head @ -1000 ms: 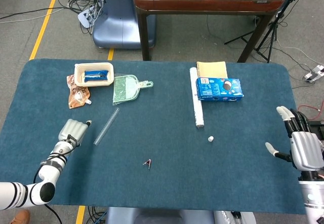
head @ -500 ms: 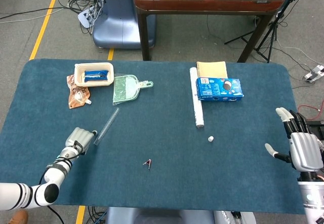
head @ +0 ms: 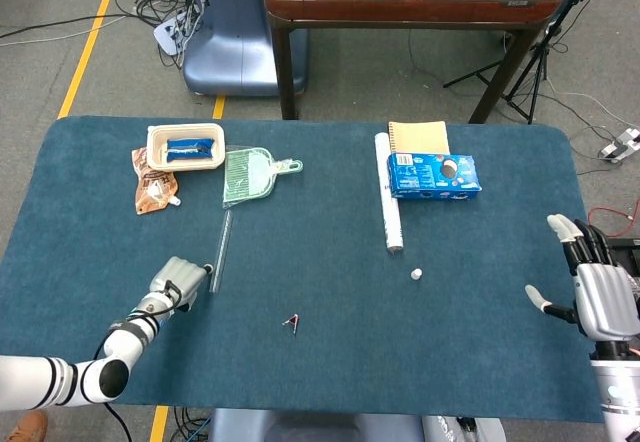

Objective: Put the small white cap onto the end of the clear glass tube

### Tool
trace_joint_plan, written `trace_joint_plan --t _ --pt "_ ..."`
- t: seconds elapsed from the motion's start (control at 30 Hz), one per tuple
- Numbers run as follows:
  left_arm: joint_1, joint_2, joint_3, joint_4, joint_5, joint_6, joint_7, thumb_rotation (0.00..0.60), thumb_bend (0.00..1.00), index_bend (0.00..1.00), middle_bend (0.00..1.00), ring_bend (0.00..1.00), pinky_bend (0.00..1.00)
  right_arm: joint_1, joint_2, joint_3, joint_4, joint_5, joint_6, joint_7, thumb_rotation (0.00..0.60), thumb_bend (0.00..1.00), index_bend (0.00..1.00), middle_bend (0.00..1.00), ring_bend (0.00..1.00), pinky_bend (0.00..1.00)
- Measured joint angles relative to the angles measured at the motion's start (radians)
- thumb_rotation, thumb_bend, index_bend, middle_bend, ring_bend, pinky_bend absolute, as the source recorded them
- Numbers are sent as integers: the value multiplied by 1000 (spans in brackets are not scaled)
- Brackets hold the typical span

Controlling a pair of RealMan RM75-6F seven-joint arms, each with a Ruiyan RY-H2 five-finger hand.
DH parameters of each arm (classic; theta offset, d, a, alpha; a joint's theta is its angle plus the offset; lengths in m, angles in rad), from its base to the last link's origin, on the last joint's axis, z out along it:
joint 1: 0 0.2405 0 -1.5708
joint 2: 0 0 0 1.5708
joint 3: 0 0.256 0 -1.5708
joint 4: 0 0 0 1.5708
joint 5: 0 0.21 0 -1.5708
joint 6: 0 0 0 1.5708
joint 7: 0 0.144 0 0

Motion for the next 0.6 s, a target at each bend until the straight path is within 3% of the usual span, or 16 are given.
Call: trace_joint_plan --t 0.3,0.6 --pt "-41 -31 -58 10 63 -88 -93 600 531 169 1000 939 812 -8 2 -2 2 -1 8 6 600 213 56 101 12 59" --pt "-95 -63 -94 50 62 -128 -151 600 530 169 1000 939 812 -18 5 -5 7 -4 18 16 600 213 56 101 12 59"
